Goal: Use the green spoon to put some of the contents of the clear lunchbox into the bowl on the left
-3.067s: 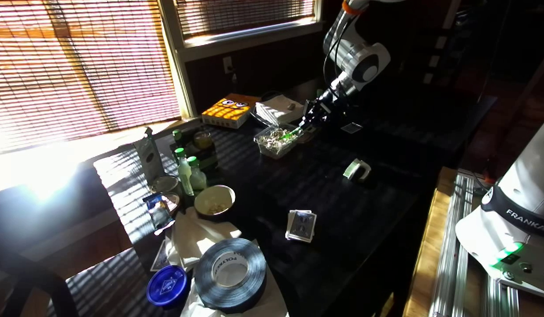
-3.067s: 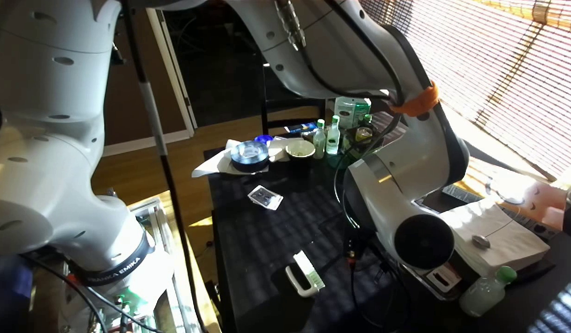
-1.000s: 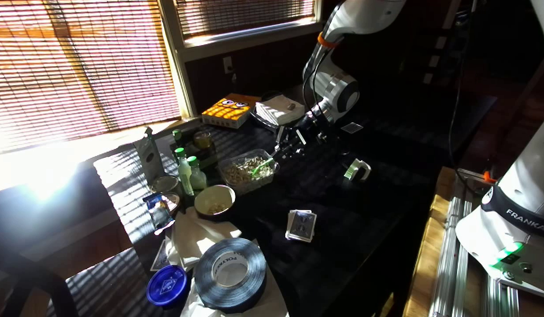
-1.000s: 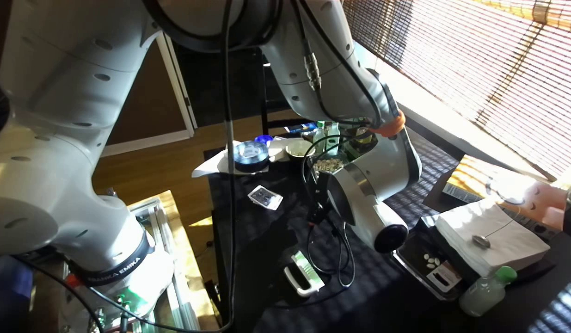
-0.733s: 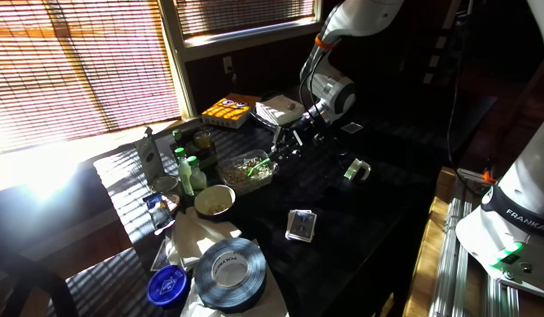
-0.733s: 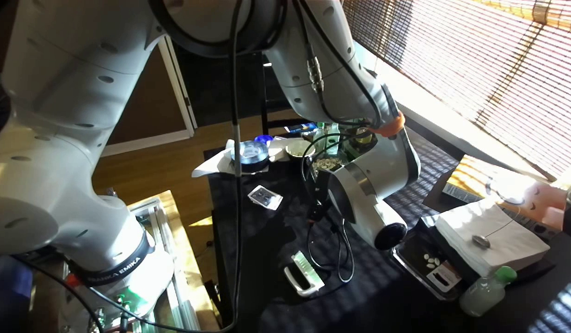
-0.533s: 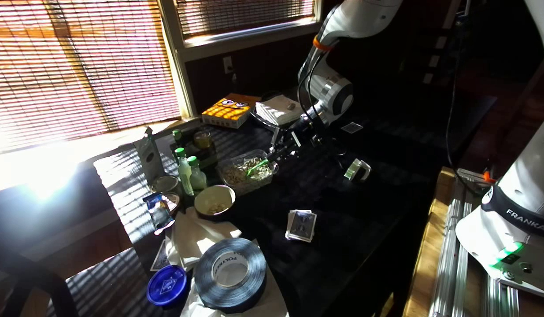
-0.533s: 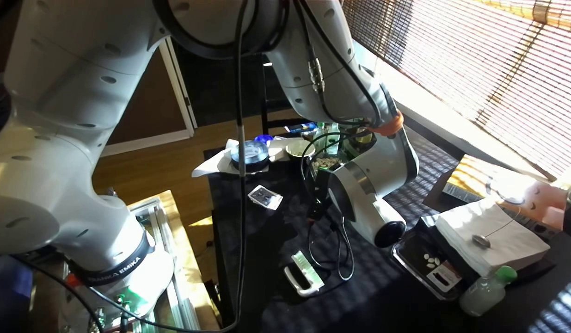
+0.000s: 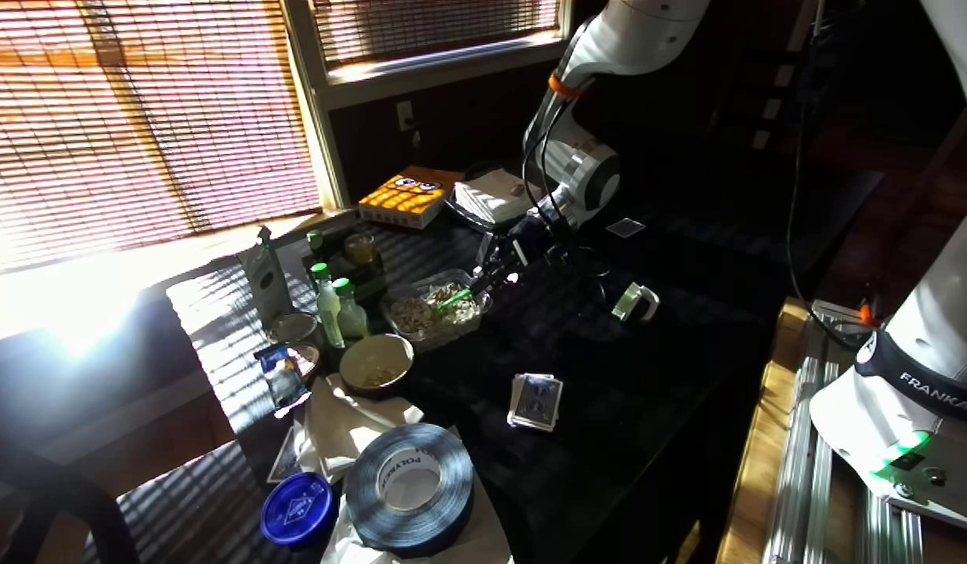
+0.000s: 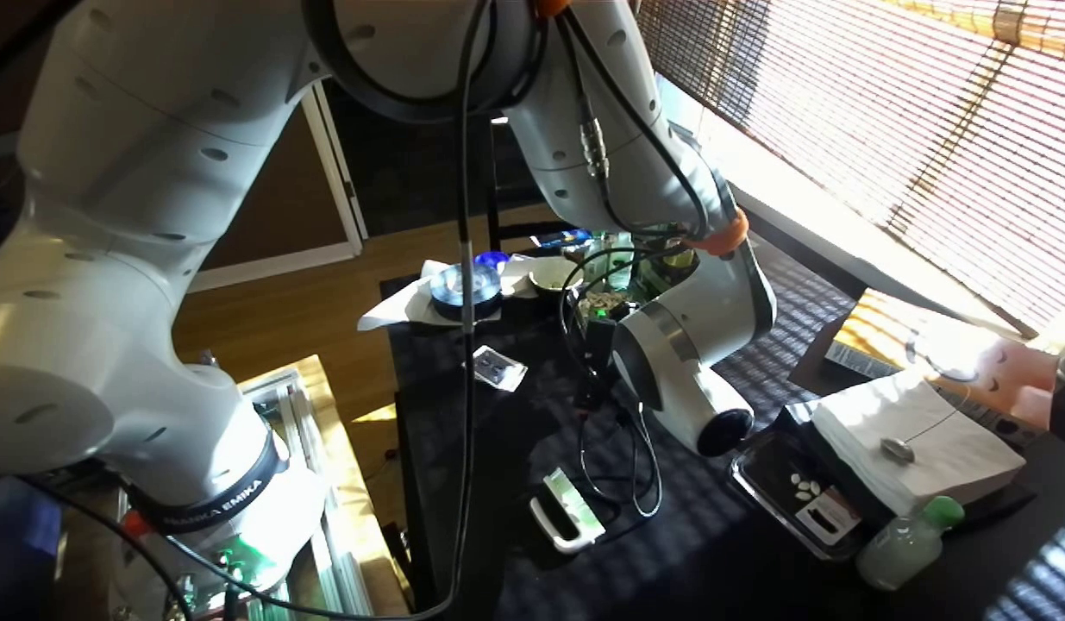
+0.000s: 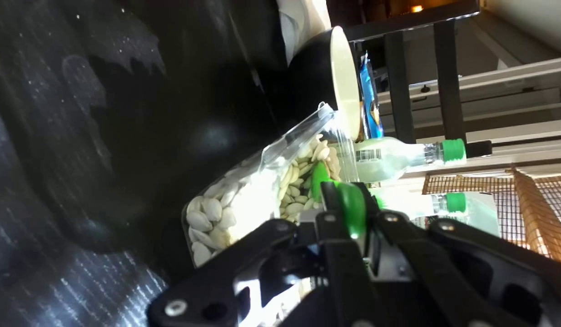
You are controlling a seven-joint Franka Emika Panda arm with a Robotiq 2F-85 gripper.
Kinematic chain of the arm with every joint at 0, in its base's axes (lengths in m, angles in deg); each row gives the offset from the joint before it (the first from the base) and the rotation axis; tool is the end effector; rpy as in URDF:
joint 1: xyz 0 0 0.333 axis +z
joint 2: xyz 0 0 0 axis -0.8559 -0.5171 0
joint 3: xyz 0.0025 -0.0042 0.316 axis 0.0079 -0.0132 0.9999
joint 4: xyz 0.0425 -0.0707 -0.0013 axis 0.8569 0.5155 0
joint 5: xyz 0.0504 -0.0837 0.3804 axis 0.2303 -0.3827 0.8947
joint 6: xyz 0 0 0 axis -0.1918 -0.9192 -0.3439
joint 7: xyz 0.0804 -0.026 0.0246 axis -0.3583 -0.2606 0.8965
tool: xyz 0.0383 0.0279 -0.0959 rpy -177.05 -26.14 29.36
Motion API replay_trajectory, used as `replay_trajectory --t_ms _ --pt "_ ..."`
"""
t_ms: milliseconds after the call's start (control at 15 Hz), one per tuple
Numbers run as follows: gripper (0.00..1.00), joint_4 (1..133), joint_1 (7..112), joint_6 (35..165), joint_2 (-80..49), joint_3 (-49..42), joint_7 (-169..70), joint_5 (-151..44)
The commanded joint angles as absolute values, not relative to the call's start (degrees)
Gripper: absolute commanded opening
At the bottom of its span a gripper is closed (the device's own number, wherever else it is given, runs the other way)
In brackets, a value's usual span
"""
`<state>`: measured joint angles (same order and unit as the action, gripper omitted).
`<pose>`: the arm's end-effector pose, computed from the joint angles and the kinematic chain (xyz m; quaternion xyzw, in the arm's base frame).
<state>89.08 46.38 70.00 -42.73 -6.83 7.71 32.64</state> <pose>0.5224 -0.1041 0.0663 -0.7945 0.2238 -0.0095 0.5644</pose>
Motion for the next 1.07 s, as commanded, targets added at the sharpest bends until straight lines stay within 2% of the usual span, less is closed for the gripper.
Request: replay_trajectory --t_ms 0,600,1000 --pt "0.03 87.54 46.12 67.64 -44.21 -6.27 12.02 33.88" --pt "0.03 87.13 43.09 57.56 -43.52 -7.57 16.01 33.5" --pt "0.03 92.55 43.1 57.66 -38.52 -8.99 20.61 36.61"
